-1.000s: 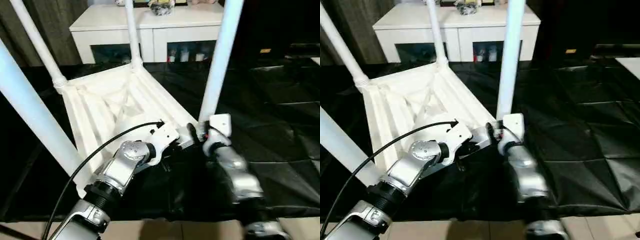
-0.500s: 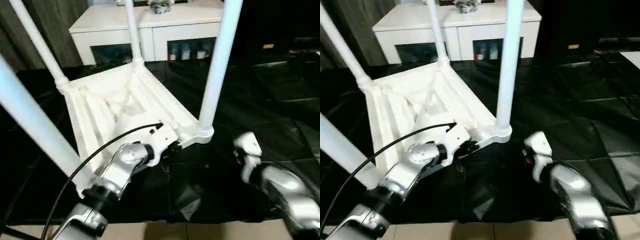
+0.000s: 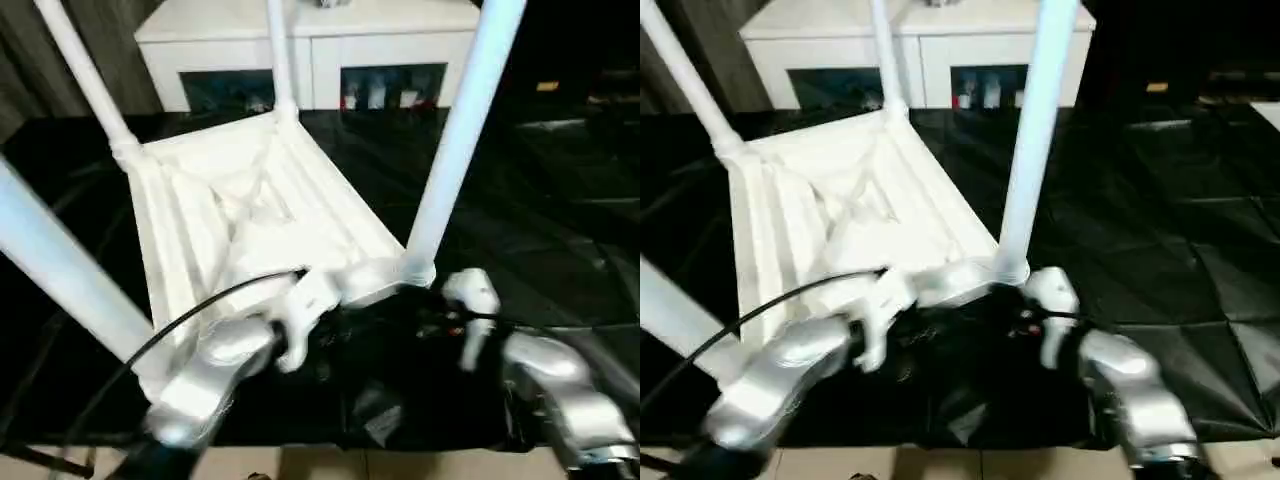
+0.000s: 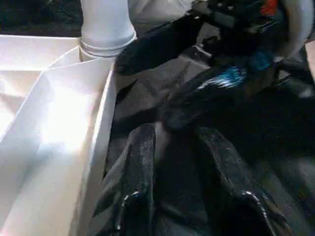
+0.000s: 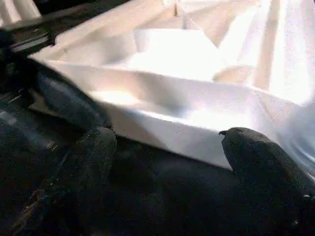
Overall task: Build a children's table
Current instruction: Rotate table base
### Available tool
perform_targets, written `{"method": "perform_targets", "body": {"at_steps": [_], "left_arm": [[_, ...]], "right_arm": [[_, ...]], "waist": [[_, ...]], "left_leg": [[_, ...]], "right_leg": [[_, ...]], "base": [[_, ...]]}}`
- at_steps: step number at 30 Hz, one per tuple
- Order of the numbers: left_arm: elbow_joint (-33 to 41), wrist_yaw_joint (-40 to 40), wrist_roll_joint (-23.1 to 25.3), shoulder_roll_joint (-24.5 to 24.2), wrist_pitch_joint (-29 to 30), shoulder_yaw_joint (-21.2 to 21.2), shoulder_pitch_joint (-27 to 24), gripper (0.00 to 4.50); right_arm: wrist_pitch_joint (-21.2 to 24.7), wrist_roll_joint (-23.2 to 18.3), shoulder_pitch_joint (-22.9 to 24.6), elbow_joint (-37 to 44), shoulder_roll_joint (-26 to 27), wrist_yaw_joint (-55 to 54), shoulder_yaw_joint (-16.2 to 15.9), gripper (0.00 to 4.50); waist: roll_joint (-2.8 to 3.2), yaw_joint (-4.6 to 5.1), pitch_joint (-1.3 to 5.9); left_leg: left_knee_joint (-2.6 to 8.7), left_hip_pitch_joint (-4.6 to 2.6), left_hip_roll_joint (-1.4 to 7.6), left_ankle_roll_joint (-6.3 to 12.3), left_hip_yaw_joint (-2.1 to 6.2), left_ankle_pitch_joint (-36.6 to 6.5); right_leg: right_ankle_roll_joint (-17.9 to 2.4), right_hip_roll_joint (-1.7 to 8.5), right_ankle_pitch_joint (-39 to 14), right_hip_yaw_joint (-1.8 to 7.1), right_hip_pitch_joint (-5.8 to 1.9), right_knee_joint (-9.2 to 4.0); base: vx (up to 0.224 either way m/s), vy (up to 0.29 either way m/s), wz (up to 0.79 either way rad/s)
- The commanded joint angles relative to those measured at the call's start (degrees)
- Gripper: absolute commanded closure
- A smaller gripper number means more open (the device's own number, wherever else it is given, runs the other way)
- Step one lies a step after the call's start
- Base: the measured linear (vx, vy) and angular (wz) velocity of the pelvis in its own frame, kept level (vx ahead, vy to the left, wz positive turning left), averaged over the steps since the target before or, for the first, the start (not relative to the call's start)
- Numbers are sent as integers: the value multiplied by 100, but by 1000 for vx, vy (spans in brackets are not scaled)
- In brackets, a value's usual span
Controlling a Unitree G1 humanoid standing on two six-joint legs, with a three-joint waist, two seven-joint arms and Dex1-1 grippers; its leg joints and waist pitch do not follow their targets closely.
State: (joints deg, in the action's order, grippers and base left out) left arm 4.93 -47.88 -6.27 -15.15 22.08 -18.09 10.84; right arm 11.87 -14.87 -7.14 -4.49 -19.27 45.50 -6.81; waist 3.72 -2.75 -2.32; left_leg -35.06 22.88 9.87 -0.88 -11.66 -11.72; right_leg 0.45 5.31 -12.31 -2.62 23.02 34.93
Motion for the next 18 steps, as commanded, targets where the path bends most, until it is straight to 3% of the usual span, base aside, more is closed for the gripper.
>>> {"method": "perform_targets", "body": {"at_steps": [1, 3, 6, 8, 11, 13, 16, 18], "left_arm": [[301, -15, -118, -53, 166, 105, -73, 271], [593, -66, -208, -188, 393, 167, -232, 256], [829, -93, -265, -315, 503, 201, -397, 226], [1074, -101, -384, -444, 621, 232, -573, 205], [1397, -161, -577, -657, 843, 360, -875, 177], [1516, -212, -658, -759, 958, 453, -986, 168], [1613, -248, -753, -897, 1049, 601, -1075, 144], [1608, -226, -775, -970, 1058, 673, -1090, 136]], "right_arm": [[-133, 122, -173, 100, 130, -181, -52, 67], [-270, 174, -340, -50, 350, -480, 33, 67], [-391, 205, -524, -241, 527, -813, 178, 67], [-516, 270, -707, -426, 648, -1162, 328, 67], [-591, 332, -972, -733, 749, -1656, 578, 67], [-612, 337, -1052, -863, 762, -1761, 665, 67], [-658, 477, -1156, -1138, 693, -1945, 718, 67], [-779, 681, -1305, -1502, 569, -2188, 756, 67]], "waist": [[-120, 18, 261], [-117, 50, 244], [-123, 122, 216], [-122, 121, 224], [-143, 117, 247], [-169, 92, 254], [-160, 67, 280], [-148, 74, 284]], "left_leg": [[503, -193, 393, 469, 164, -1036], [563, -199, 387, 110, 186, -1406], [606, -187, 353, -102, 204, -1740], [600, -235, 344, -218, 188, -1792], [591, -205, 323, -174, 179, -1553], [564, -237, 319, -104, 151, -1394], [536, -205, 303, -19, 154, -991], [521, -220, 299, 0, 142, -945]], "right_leg": [[-1377, 296, -895, 208, -192, -417], [-1192, 298, -1252, 218, -183, -430], [-1017, 295, -1633, 231, -177, -472], [-973, 269, -1552, 248, -140, -492], [-1039, 263, -1201, 247, -174, -447], [-1066, 244, -1053, 254, -155, -450], [-1136, 242, -635, 237, -200, -377], [-1186, 225, -526, 223, -190, -369]], "base": [[-57, 5, 1], [-55, 5, -1], [0, 0, 0], [0, 0, 0], [0, 0, 0], [0, 0, 0], [0, 0, 0], [0, 0, 0]]}}
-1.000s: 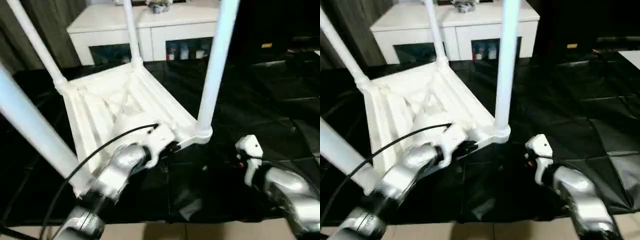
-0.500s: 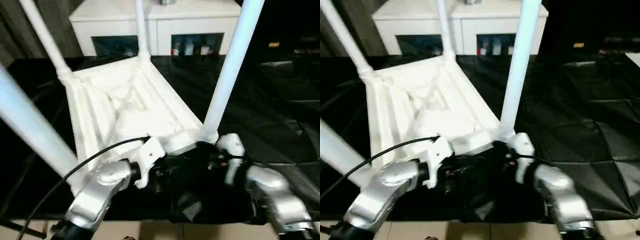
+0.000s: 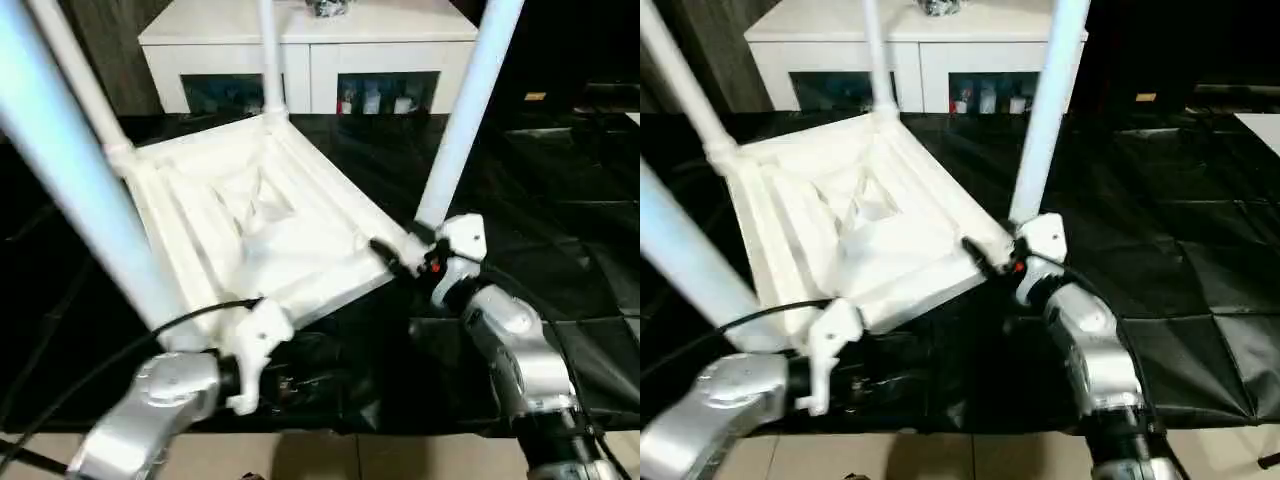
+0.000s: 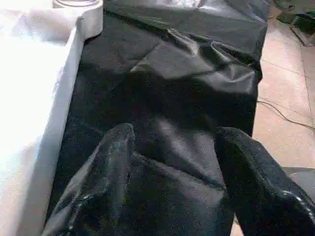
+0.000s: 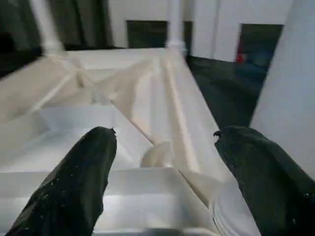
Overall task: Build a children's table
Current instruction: Rotate table base
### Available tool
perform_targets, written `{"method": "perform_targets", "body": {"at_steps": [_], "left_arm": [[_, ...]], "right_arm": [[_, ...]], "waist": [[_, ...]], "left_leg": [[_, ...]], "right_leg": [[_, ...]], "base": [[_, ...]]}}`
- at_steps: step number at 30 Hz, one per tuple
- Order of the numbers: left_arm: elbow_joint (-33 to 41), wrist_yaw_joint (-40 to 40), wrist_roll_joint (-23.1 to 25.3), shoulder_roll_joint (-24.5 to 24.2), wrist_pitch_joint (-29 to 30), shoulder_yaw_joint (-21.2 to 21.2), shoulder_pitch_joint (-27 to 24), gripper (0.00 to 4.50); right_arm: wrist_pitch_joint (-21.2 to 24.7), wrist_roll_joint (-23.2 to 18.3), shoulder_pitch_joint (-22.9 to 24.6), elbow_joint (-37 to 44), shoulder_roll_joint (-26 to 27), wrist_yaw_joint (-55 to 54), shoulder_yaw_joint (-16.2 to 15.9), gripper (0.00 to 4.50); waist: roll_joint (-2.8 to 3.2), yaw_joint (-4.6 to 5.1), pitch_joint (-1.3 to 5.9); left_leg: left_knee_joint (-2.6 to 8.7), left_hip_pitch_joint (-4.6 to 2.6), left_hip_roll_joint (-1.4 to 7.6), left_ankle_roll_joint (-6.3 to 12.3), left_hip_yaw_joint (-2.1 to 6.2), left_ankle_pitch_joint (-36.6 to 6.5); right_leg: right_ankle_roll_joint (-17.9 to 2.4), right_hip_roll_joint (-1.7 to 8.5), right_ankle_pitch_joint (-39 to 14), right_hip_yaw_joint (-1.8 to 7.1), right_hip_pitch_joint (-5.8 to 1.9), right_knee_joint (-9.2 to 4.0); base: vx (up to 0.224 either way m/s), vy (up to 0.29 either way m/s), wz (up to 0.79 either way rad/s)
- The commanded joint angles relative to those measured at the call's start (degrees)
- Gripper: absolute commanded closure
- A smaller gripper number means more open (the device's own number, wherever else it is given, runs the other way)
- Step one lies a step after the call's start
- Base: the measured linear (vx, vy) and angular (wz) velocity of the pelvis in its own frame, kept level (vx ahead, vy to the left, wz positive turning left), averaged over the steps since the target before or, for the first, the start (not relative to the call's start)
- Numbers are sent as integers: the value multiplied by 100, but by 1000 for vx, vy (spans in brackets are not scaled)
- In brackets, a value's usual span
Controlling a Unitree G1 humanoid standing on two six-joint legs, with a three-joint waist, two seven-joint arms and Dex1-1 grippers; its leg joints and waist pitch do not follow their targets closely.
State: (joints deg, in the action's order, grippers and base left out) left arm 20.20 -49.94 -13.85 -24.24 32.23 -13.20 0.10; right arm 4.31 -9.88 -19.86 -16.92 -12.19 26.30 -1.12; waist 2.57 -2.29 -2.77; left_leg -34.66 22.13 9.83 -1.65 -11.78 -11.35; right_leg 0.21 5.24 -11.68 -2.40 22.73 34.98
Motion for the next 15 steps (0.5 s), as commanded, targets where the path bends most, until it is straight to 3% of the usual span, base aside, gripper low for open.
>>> {"method": "perform_targets", "body": {"at_steps": [1, 2, 8, 13, 15], "left_arm": [[86, -20, -38, -96, 47, 197, -21, 120], [104, -11, -79, -127, 68, 198, -25, 112], [215, -115, -220, -214, 178, 211, -39, 67], [280, -138, -358, -358, 196, 291, -91, 22], [295, -150, -412, -456, 177, 410, -162, 7]], "right_arm": [[-114, 209, -138, -481, -187, -348, 251, 67], [-159, 188, -236, -673, -218, -398, 313, 67], [-546, 258, -978, -1985, -592, -667, 572, 67], [-943, 349, -1662, -3067, -868, -575, 615, 67], [-1098, 307, -1849, -3331, -857, -336, 554, 67]], "waist": [[-30, 25, 324], [5, 15, 325], [5, 12, 327], [-9, -39, 345], [-54, -35, 346]], "left_leg": [[475, -154, 295, 79, 144, -1009], [470, -172, 293, 60, 140, -1048], [459, -177, 283, -40, 134, -1293], [416, -194, 277, 18, 113, -1137], [410, -149, 271, 63, 124, -1125]], "right_leg": [[-1185, 226, -614, 204, -156, -383], [-1196, 229, -643, 209, -157, -385], [-1246, 222, -763, 200, -173, -387], [-1365, 219, -610, 185, -175, -363], [-1361, 227, -618, 182, -211, -337]], "base": [[0, 0, 0], [0, 0, 0], [0, 0, 0], [0, 0, 0], [0, 0, 0]]}}
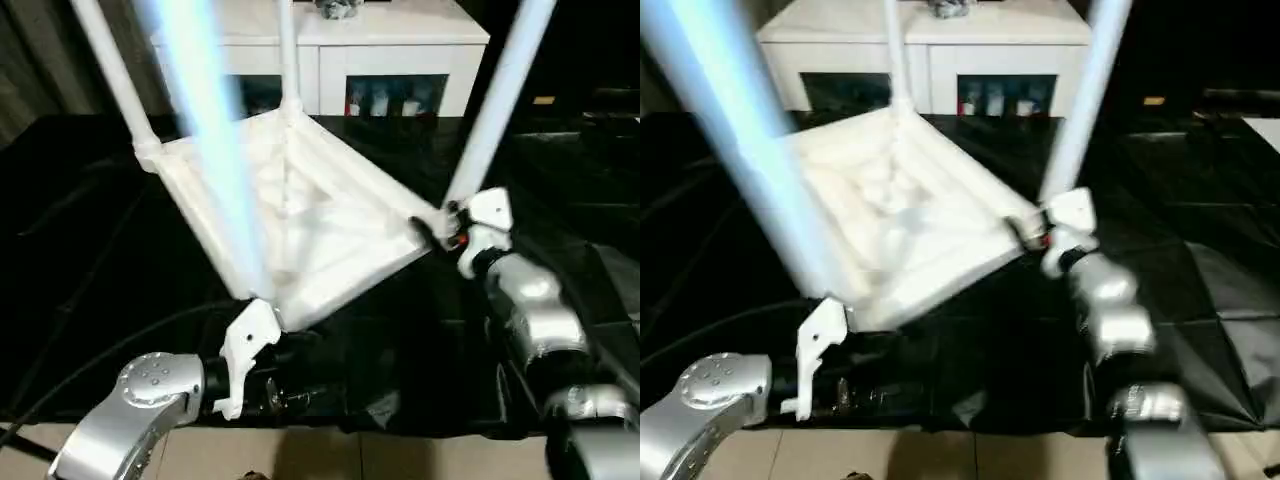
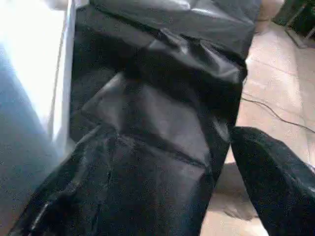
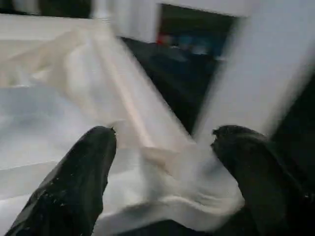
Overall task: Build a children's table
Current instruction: Rotate table base
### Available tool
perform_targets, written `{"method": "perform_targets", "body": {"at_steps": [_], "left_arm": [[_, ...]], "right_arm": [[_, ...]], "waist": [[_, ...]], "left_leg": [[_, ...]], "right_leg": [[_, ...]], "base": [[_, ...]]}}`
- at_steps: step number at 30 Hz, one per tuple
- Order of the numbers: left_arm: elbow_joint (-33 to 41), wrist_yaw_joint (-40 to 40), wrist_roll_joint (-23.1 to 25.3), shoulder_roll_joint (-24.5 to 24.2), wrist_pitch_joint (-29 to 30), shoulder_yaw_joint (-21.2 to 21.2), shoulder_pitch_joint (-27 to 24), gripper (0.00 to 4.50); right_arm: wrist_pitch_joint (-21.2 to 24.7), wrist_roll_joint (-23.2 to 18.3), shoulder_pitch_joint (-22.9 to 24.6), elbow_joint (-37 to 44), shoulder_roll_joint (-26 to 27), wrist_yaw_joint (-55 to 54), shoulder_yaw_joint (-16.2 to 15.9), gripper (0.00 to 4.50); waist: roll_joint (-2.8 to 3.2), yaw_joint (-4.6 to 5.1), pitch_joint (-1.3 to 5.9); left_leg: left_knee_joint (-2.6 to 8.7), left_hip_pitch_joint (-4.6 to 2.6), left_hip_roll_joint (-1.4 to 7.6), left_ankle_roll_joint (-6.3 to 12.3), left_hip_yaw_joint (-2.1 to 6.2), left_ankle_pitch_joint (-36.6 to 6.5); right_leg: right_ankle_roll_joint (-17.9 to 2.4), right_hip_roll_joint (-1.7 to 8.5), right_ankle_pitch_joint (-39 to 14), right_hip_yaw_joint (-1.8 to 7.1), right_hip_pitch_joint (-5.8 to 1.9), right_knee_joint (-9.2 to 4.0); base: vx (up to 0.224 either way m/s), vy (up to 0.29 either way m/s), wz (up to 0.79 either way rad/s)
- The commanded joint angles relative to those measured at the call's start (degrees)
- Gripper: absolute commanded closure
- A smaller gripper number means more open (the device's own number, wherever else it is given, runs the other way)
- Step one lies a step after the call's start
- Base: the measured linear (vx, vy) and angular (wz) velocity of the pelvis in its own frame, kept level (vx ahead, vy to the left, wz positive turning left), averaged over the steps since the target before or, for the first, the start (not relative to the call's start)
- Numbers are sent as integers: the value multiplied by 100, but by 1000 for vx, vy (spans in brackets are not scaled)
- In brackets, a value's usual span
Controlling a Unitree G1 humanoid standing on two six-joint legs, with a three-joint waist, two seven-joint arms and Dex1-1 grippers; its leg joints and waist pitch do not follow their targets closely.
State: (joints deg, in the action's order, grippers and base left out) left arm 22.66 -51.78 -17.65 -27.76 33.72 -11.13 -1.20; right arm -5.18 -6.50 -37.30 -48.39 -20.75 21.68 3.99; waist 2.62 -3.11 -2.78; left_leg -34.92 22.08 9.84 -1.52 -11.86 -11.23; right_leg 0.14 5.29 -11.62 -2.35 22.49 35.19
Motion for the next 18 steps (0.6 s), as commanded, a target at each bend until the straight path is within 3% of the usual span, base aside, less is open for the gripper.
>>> {"method": "perform_targets", "body": {"at_steps": [1, 4, 7, 8, 12, 13, 15, 16, 17, 18], "left_arm": [[38, 28, -58, -187, 3, 329, -94, 3], [-35, 15, -108, -297, -54, 572, -152, 3], [-114, 6, -133, -340, -136, 704, -140, 3], [-160, 10, -138, -337, -189, 745, -116, 3], [-543, 53, -328, -132, -424, 889, 335, 3], [-606, 44, -350, -129, -453, 863, 411, 3], [-800, -16, -354, -157, -509, 823, 574, 3], [-903, -78, -334, -202, -546, 802, 637, 3], [-928, -114, -339, -237, -531, 799, 643, 3], [-916, -174, -387, -291, -468, 812, 622, 3]], "right_arm": [[-197, -80, -118, -146, 54, 401, -38, 67], [-314, -72, 20, 53, 158, 823, -252, 67], [-444, -20, 105, 91, 213, 1009, -359, 67], [-485, -18, 129, 85, 234, 1048, -373, 67], [-475, -73, 450, 379, 320, 1154, -406, 67], [-465, -57, 518, 445, 313, 1178, -407, 67], [-326, -21, 769, 715, 247, 1186, -428, 67], [-243, -7, 918, 862, 199, 1176, -439, 67], [-159, -9, 992, 909, 174, 1163, -432, 67], [-149, -1, 1070, 954, 150, 1146, -422, 67]], "waist": [[-75, 62, 343], [-105, 147, 335], [-100, 174, 326], [-123, 162, 319], [-84, 111, 295], [-103, 106, 288], [-46, 86, 269], [-73, 97, 245], [-24, 84, 249], [-51, 107, 233]], "left_leg": [[438, -124, 265, 77, 138, -1122], [437, -72, 271, 229, 156, -1135], [437, -109, 288, 231, 150, -1270], [437, -121, 295, 222, 147, -1314], [463, -182, 295, 75, 137, -1586], [470, -202, 298, 11, 136, -1758], [490, -223, 295, -107, 157, -2005], [514, -211, 286, -162, 165, -2167], [515, -235, 288, -233, 186, -2306], [526, -222, 284, -256, 189, -2412]], "right_leg": [[-1347, 222, -637, 175, -199, -358], [-1335, 241, -788, 175, -222, -363], [-1337, 243, -1109, 188, -171, -400], [-1342, 247, -1211, 193, -154, -411], [-1234, 221, -1568, 206, -91, -451], [-1199, 219, -1717, 211, -67, -465], [-1081, 226, -2038, 214, -44, -491], [-940, 211, -2277, 209, -45, -542], [-862, 235, -2477, 216, -22, -544], [-825, 230, -2626, 204, -24, -572]], "base": [[0, 0, 0], [0, 0, 0], [0, 0, 0], [0, 0, 0], [0, 0, 0], [0, 0, 0], [-26, -2, 2], [-56, -4, 2], [-56, -4, 2], [-62, 2, -1]]}}
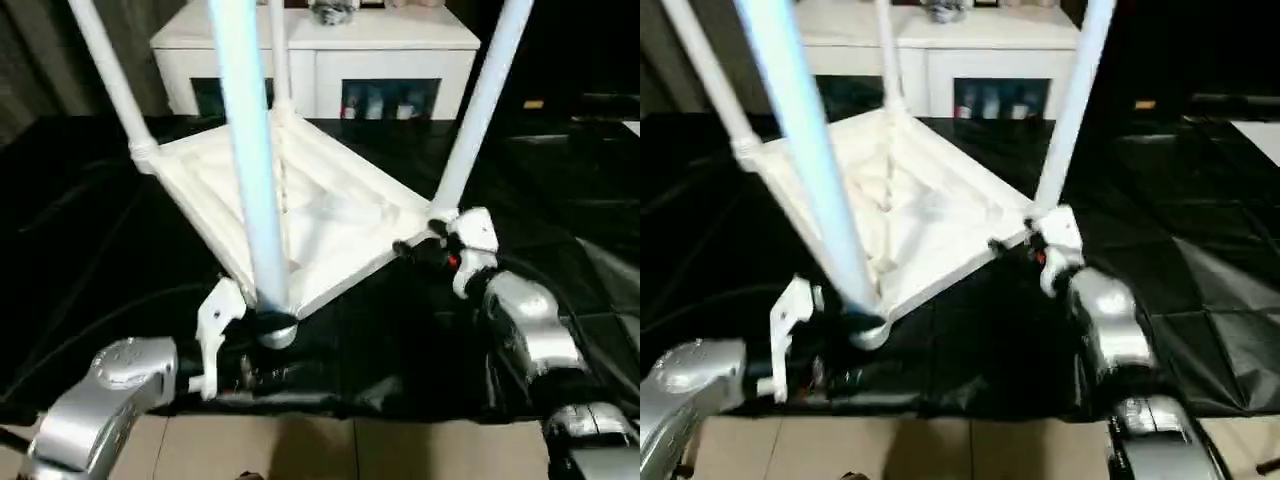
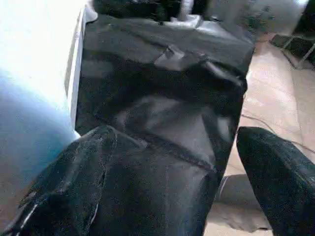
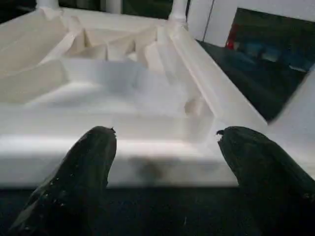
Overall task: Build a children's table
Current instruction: Rotate table base
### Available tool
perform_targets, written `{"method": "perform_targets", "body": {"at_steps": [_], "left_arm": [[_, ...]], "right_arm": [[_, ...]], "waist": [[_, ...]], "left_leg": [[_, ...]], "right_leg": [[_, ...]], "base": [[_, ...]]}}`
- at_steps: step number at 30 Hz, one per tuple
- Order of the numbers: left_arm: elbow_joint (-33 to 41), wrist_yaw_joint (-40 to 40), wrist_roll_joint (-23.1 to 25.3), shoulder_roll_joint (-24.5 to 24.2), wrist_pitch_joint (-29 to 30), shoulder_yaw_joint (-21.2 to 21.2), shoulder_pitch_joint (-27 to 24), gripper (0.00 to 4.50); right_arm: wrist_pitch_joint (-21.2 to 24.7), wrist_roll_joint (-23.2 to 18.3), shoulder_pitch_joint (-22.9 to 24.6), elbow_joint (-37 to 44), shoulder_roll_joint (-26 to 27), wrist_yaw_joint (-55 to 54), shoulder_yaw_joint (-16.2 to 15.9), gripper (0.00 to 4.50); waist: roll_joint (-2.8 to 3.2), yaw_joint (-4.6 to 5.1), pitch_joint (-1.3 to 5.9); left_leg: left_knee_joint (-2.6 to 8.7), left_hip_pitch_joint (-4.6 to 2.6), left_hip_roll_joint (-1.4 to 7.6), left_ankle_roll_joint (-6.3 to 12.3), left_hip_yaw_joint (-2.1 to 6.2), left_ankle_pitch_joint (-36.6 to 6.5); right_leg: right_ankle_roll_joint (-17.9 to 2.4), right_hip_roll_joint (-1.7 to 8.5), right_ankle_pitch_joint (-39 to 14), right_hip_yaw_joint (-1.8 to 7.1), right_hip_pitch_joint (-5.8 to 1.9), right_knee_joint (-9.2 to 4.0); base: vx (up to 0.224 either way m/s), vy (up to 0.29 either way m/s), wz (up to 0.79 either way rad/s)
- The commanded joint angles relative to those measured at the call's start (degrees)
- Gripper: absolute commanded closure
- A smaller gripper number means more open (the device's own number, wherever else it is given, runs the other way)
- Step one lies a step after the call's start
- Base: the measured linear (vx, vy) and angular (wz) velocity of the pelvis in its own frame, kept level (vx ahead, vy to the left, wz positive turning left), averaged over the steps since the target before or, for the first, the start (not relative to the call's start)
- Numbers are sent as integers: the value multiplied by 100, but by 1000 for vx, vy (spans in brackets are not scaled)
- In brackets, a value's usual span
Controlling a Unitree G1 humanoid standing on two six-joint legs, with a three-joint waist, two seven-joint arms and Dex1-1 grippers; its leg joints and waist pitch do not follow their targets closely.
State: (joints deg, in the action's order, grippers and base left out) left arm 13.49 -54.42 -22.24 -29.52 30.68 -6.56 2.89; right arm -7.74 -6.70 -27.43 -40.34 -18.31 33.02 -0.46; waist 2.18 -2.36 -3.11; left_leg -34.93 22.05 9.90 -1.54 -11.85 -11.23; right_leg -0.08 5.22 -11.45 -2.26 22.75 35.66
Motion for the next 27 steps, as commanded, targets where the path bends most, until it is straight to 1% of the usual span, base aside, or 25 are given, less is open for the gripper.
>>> {"method": "perform_targets", "body": {"at_steps": [1, 2, 3, 4, 5, 7, 8, 9, 10, 12, 13, 14, 15, 16, 17, 18, 19, 20, 21, 22, 23, 24, 25, 26, 27], "left_arm": [[22, 10, 2, -180, -84, 376, 182, 3], [54, -62, -58, -247, -21, 394, 138, 3], [110, -154, -138, -339, 68, 422, 67, 3], [187, -259, -236, -452, 175, 464, -34, 3], [236, -334, -321, -537, 255, 499, -104, 3], [306, -449, -435, -678, 342, 562, -216, 3], [339, -560, -511, -798, 348, 637, -308, 3], [343, -603, -541, -839, 332, 685, -343, 3], [327, -645, -573, -870, 300, 748, -367, 3], [274, -702, -645, -918, 255, 877, -399, 3], [255, -715, -660, -939, 247, 912, -405, 3], [221, -737, -670, -982, 225, 964, -417, 3], [153, -781, -686, -1072, 210, 1096, -452, 3], [143, -789, -693, -1091, 212, 1122, -461, 3], [109, -814, -733, -1184, 245, 1226, -501, 3], [71, -826, -745, -1249, 249, 1294, -529, 3], [44, -831, -748, -1289, 243, 1335, -548, 3], [-109, -824, -689, -1405, 170, 1482, -594, 3], [-190, -830, -654, -1449, 126, 1553, -610, 3], [-200, -831, -650, -1455, 120, 1562, -612, 3], [-291, -822, -625, -1496, 79, 1641, -622, 3], [-362, -831, -616, -1536, 52, 1698, -629, 3], [-522, -711, -537, -1527, -90, 1800, -575, 3], [-547, -687, -526, -1519, -111, 1814, -561, 3], [-597, -638, -506, -1499, -149, 1840, -532, 3]], "right_arm": [[80, 36, 176, 215, -119, -8, 35, 67], [78, 41, 243, 274, -132, -22, 53, 67], [76, 44, 331, 351, -150, -37, 77, 67], [92, 38, 421, 425, -172, -56, 111, 67], [117, 26, 479, 485, -190, -66, 134, 67], [144, 1, 547, 560, -221, -72, 165, 67], [194, -22, 612, 651, -249, -83, 196, 67], [214, -26, 638, 686, -261, -94, 208, 67], [230, -31, 657, 710, -271, -99, 218, 67], [259, -41, 683, 748, -280, -99, 227, 67], [264, -40, 691, 759, -283, -95, 224, 67], [273, -35, 710, 791, -287, -97, 213, 67], [294, -39, 737, 845, -278, -100, 203, 67], [300, -40, 742, 857, -275, -101, 202, 67], [335, -36, 765, 916, -262, -116, 201, 67], [359, -29, 775, 944, -252, -131, 202, 67], [374, -24, 781, 960, -245, -141, 203, 67], [419, 17, 788, 976, -220, -203, 204, 67], [435, 55, 787, 969, -208, -253, 199, 67], [438, 60, 787, 968, -207, -260, 199, 67], [439, 102, 782, 950, -195, -307, 188, 67], [445, 136, 775, 934, -184, -352, 179, 67], [447, 161, 753, 901, -143, -422, 177, 67], [449, 164, 750, 901, -135, -431, 176, 67], [458, 173, 746, 910, -116, -453, 171, 67]], "waist": [[5, 56, 261], [-2, 74, 253], [23, 105, 245], [53, 115, 248], [51, 146, 243], [61, 189, 226], [62, 237, 228], [60, 268, 225], [76, 295, 202], [93, 336, 198], [92, 351, 191], [109, 394, 181], [117, 421, 153], [124, 432, 134], [128, 445, 128], [164, 438, 96], [195, 417, 76], [246, 107, 37], [231, -348, 120], [-161, -43, 234], [-445, -4, 148], [-190, -51, 208], [-147, -184, 147], [-16, -224, 221], [-5, -225, 247]], "left_leg": [[534, -204, 274, -319, 224, -2589], [539, -200, 270, -326, 237, -2655], [550, -196, 263, -343, 254, -2777], [561, -203, 263, -350, 271, -2828], [583, -169, 263, -358, 300, -2905], [618, -160, 269, -374, 333, -3092], [628, -178, 273, -387, 346, -3249], [635, -175, 272, -374, 348, -3312], [647, -188, 270, -377, 344, -3440], [642, -244, 263, -402, 346, -3646], [657, -241, 265, -407, 354, -3707], [687, -226, 271, -425, 372, -3846], [724, -220, 275, -451, 382, -4087], [758, -258, 272, -476, 374, -4325], [776, -258, 270, -486, 374, -4411], [908, -218, 298, -518, 343, -4642], [1052, -127, 337, -533, 299, -4792], [1609, 419, 550, -586, 110, -5239], [1617, 498, 464, -569, -319, -4695], [1089, 16, 329, -368, -278, -3565], [-636, -587, -86, -156, 201, -951], [-586, -195, -174, 67, 467, -289], [-348, 78, -68, 59, 626, -287], [72, -165, 142, -165, 548, -690], [201, -324, 205, -185, 480, -1088]], "right_leg": [[-691, 260, -2963, 175, -56, -645], [-647, 264, -3091, 164, -56, -662], [-551, 261, -3295, 139, -59, -690], [-523, 266, -3347, 125, -62, -696], [-483, 268, -3380, 95, -88, -699], [-469, 256, -3385, 61, -93, -706], [-495, 250, -3332, 38, -83, -711], [-505, 254, -3301, 31, -90, -721], [-483, 242, -3386, 14, -67, -747], [-463, 237, -3443, -26, -42, -786], [-458, 233, -3426, -47, -55, -792], [-445, 223, -3359, -90, -82, -789], [-394, 196, -3408, -139, -88, -796], [-323, 160, -3512, -202, -82, -811], [-296, 141, -3515, -235, -98, -806], [-262, 54, -3419, -337, -168, -738], [-284, -17, -3219, -408, -278, -590], [-360, -134, -2131, -403, -787, 600], [-240, -150, -1837, -158, -763, 844], [69, -33, -3156, 155, -448, 508], [644, 476, -6854, 561, 643, -1077], [433, 635, -6721, 959, 157, -989], [74, 661, -5659, 871, -150, -789], [-465, 256, -3612, 591, -50, -505], [-688, 23, -2770, 438, 63, -373]], "base": [[-65, 9, -6], [-65, 9, -6], [-62, 12, -8], [-55, 19, -14], [-55, 19, -14], [-24, 14, -9], [0, 0, 0], [0, 0, 0], [0, 0, 0], [0, 0, 0], [0, 0, 0], [0, 0, 0], [0, 0, 0], [0, 0, 0], [0, 0, 0], [-51, 2, -13], [-117, -19, -8], [-117, -19, -8], [-92, -59, 7], [20, -154, 7], [20, -154, 7], [74, -145, -9], [55, -38, 3], [55, -38, 3], [-64, -56, 36]]}}
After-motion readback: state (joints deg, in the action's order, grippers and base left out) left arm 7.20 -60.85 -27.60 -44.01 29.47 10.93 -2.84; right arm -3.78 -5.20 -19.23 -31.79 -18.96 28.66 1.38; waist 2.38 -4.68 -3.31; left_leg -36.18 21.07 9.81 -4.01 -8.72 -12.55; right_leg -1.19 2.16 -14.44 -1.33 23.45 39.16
